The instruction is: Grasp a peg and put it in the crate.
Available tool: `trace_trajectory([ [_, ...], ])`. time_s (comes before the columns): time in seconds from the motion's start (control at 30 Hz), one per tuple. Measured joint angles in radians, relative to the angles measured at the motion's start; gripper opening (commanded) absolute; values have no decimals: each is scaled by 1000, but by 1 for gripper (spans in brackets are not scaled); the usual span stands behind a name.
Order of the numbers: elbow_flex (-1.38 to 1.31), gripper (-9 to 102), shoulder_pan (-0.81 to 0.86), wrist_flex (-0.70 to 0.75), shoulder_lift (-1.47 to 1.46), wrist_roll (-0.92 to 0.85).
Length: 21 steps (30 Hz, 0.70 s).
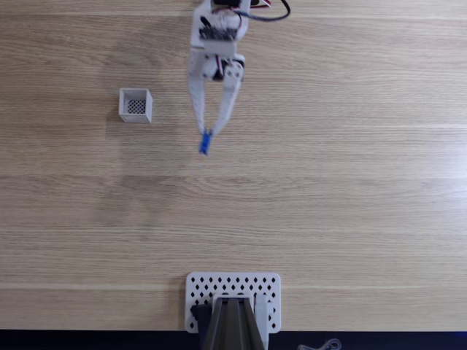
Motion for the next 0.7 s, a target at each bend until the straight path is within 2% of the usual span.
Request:
trace_trajectory([
  [0.3,156,0,176,-258,18,-2],
  [0.7,160,0,364,-377,-196,-2],
])
